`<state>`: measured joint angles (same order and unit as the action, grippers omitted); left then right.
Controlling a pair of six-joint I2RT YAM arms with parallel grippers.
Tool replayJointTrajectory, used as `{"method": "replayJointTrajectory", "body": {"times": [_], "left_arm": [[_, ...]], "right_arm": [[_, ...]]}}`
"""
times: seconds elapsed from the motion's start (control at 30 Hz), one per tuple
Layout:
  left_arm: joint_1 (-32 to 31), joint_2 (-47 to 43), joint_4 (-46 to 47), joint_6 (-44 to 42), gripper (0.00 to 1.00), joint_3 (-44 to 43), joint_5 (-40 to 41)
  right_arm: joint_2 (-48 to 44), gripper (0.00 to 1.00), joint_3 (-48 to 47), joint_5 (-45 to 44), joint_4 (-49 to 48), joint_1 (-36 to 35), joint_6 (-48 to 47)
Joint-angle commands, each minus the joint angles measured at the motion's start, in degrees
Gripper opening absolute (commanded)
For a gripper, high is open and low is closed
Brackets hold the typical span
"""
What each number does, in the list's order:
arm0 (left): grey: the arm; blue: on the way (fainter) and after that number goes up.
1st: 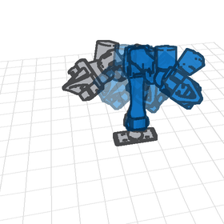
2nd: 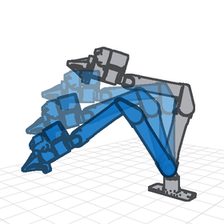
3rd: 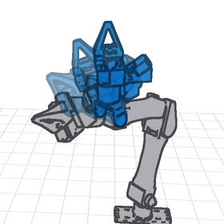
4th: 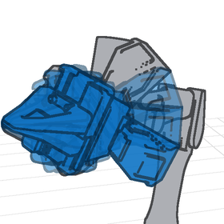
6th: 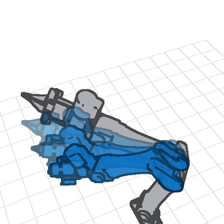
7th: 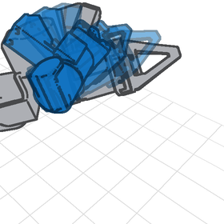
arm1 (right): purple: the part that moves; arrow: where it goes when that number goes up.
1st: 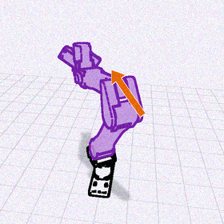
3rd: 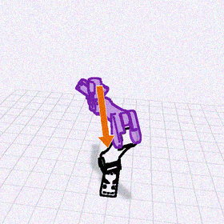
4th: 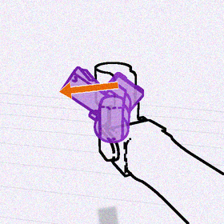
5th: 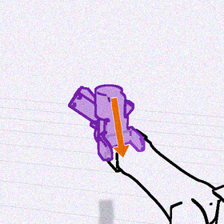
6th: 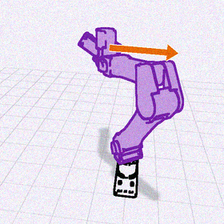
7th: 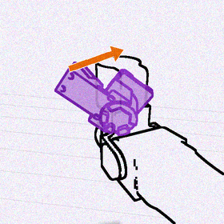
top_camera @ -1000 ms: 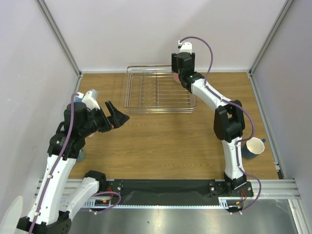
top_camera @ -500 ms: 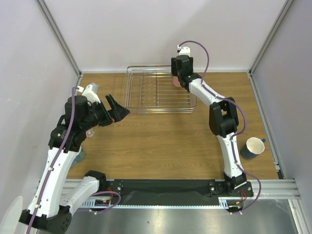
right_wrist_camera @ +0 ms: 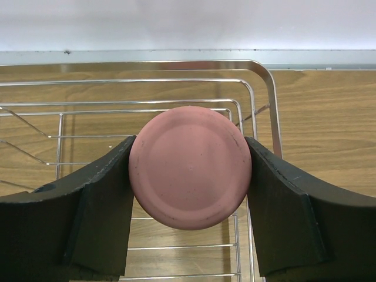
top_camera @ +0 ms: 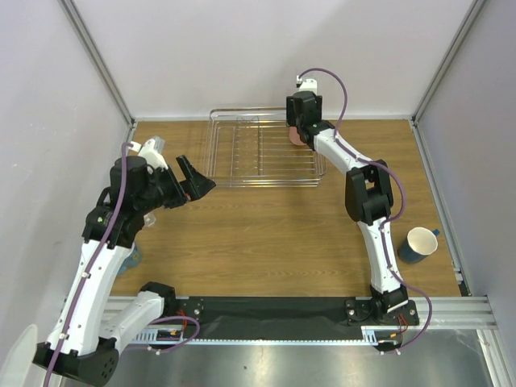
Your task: Load the cups into the dish rack
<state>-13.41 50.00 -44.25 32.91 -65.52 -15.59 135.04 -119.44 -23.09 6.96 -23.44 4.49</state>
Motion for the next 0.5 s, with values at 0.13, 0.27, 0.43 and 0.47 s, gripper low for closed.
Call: {"method": "replayJointTrajectory", "body": {"times": [0.13, 0.27, 0.43, 0.47], "left_arm": [[0.3, 0.4, 1.6, -1.3, 1.0, -2.2, -0.8], [0.3, 0.3, 1.5, -1.4, 1.0, -2.2, -1.0], [0.3, 0.2, 0.9, -1.4, 1.0, -2.2, -0.9], [0.3, 0.2, 1.0, -1.4, 1.0, -2.1, -1.1]], "right_arm": [[0.0, 0.0, -2.8, -0.9, -0.6, -0.1, 0.3], [-0.2, 0.01, -2.4, -0.9, 0.1, -0.2, 0.6], [-0.8, 0.03, -0.7, -1.0, -0.6, -0.5, 0.9], [-0.7, 0.04, -0.7, -1.1, -0.5, -0.5, 0.8]]}}
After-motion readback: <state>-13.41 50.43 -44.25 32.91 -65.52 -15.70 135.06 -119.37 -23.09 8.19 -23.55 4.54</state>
